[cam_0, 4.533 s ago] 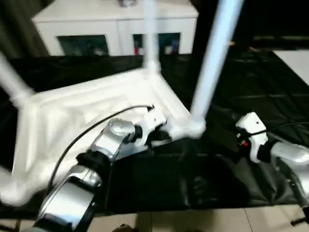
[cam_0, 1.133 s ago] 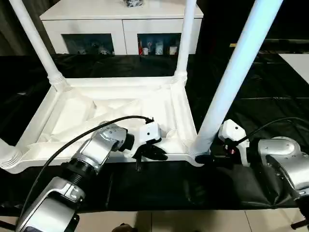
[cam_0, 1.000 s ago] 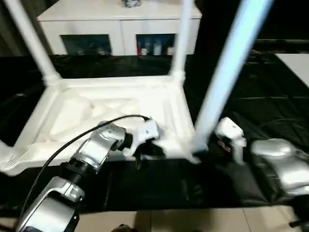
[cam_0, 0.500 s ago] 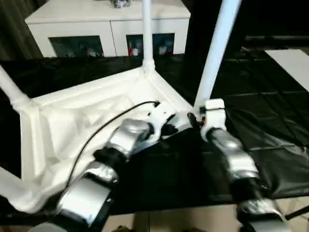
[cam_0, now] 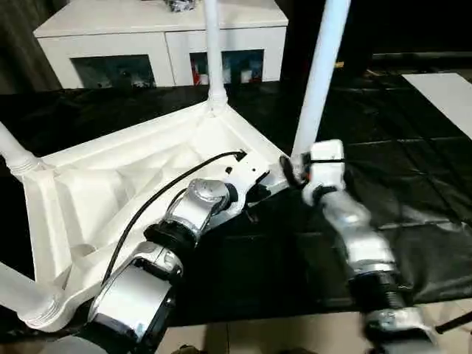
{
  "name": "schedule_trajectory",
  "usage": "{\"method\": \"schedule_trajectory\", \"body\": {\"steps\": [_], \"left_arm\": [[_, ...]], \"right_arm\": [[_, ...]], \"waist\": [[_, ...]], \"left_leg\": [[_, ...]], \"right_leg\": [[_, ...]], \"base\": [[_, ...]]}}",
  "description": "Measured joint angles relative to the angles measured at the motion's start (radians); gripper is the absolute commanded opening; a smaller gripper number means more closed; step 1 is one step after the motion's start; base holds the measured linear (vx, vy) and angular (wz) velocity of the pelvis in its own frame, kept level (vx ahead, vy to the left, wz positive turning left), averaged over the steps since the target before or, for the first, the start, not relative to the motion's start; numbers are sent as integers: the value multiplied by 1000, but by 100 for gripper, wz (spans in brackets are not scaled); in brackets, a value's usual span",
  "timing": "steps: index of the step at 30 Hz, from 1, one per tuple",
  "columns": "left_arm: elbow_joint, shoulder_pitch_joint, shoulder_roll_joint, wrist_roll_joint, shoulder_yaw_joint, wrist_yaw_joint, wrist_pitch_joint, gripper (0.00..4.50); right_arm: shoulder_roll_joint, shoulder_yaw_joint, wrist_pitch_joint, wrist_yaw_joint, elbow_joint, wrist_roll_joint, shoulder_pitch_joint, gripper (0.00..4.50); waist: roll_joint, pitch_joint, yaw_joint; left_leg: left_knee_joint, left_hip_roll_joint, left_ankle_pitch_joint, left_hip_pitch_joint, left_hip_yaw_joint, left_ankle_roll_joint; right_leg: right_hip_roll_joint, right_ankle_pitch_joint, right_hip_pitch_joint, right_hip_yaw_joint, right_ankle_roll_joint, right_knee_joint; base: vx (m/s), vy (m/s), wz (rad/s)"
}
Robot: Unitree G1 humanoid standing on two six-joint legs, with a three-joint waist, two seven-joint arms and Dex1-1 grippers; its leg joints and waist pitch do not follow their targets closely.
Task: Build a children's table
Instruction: Rotate leg to tighten
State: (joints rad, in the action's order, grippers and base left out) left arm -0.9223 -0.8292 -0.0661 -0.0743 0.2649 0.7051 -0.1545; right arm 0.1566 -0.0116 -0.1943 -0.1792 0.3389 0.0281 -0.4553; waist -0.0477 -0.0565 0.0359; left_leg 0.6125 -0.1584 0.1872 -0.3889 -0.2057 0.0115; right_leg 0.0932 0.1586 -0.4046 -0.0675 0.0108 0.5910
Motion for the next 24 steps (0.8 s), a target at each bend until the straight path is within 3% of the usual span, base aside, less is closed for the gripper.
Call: {"method": "schedule_trajectory", "body": {"steps": [4,8,11,15,24], "left_arm": [[69,48,-74,3,16,124,31,0],[182,116,-163,41,49,321,49,0],[269,166,-230,70,86,478,51,0],[302,172,-248,69,109,546,44,0],[349,187,-251,68,114,556,6,0]], "right_arm": [[180,-4,-63,-278,-103,71,76,439],[390,-73,-86,-603,-236,152,192,446],[463,-83,-124,-741,-270,196,225,446],[484,-93,-149,-819,-302,215,225,446],[483,-158,-150,-855,-296,194,206,446]], "waist": [[0,0,10],[-5,-1,23],[-5,-1,34],[-5,-1,53],[-4,-1,51]], "left_leg": [[-2,0,0,0,0,0],[-3,-1,0,1,0,0],[-2,-1,0,2,0,0],[-2,-1,0,2,-2,0],[-1,-1,0,2,-4,0]], "right_leg": [[0,1,0,-1,-2,0],[0,2,0,-1,-3,0],[0,2,1,-1,-3,1],[0,2,3,1,-3,2],[1,3,2,2,-5,2]], "base": [[0,0,0],[0,0,0],[0,0,0],[0,0,0],[0,0,0]]}}
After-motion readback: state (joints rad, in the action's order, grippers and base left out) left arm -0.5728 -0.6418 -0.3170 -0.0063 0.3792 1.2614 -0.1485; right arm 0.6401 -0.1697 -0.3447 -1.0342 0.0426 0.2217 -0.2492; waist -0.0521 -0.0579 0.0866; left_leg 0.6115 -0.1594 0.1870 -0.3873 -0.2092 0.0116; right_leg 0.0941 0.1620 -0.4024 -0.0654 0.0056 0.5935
